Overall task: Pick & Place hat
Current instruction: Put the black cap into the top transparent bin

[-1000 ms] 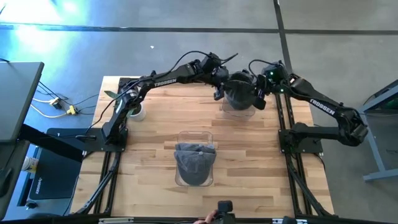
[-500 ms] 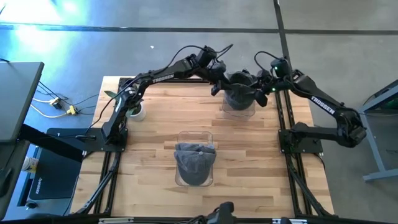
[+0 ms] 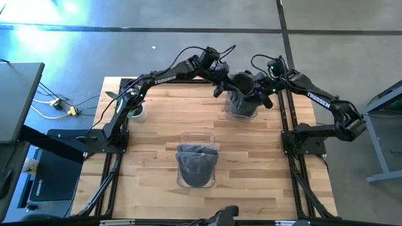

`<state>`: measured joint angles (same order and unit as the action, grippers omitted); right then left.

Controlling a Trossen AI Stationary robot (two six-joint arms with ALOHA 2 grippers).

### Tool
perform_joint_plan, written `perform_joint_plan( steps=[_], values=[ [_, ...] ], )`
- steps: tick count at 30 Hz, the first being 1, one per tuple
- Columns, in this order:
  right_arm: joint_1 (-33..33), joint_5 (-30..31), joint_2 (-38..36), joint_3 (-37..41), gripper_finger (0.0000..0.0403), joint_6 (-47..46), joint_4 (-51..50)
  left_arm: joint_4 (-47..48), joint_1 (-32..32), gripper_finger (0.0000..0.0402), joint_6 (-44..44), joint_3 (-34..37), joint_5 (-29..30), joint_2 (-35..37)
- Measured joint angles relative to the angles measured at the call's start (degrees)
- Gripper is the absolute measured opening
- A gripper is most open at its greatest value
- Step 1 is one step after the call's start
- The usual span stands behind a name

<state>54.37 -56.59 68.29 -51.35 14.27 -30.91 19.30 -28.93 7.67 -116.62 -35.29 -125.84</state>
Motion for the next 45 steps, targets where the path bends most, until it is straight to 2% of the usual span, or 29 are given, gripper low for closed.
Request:
perform_joint_plan(
  steps=[2, 5, 7, 12, 19, 25, 31, 33, 36, 40, 45],
  values=[
    [0.3, -4.6, 0.0, 0.0, 0.0023, 0.9, 0.2, -1.2, 0.0, 0.0156, 0.0, 0.0, -4.6, 0.0],
    [0.4, -4.7, 0.0, 0.0, 0.0037, 1.2, 0.6, -2.8, 0.4, 0.0156, -0.2, 0.0, -11.9, 0.0],
    [0.5, -4.5, 0.0, 0.0, 0.0033, 2.2, 0.5, -2.8, 1.0, 0.0156, -0.1, 0.0, -13.4, 0.0],
    [0.7, -1.8, 0.0, 0.0, 0.0006, 5.7, 0.4, -2.4, 3.0, 0.0156, 4.2, 0.0, -8.1, 0.0],
    [0.7, 8.1, 0.0, 0.0, 0.0027, 12.3, 1.2, -1.3, 3.4, 0.0156, 13.7, 0.0, 0.9, 0.0],
    [0.7, 16.5, -0.1, 0.0, 0.0005, 17.1, 4.3, -3.9, 2.9, 0.0156, 15.2, 0.0, 5.8, 0.1],
    [0.7, 17.6, -0.1, 0.0, 0.0018, 19.5, 7.7, -5.9, 2.7, 0.0156, 15.2, -0.2, 7.4, 2.4],
    [0.7, 19.1, -0.1, 0.0, 0.0017, 20.6, 8.5, -3.6, 2.6, 0.0156, 15.1, 0.3, 7.8, 3.6],
    [0.8, 21.7, -0.2, 0.0, 0.0008, 22.6, 9.1, -5.0, 2.9, 0.0156, 17.0, -0.2, 10.6, 4.9],
    [0.9, 25.2, -0.6, 0.0, 0.0005, 27.1, 9.4, -0.4, 3.0, 0.0156, 16.6, -0.1, 10.6, 7.6],
    [0.9, 30.7, -0.9, 0.0, 0.0026, 30.6, 9.5, 8.2, 4.2, 0.0156, 14.0, 0.1, 9.7, 8.0]
  ],
)
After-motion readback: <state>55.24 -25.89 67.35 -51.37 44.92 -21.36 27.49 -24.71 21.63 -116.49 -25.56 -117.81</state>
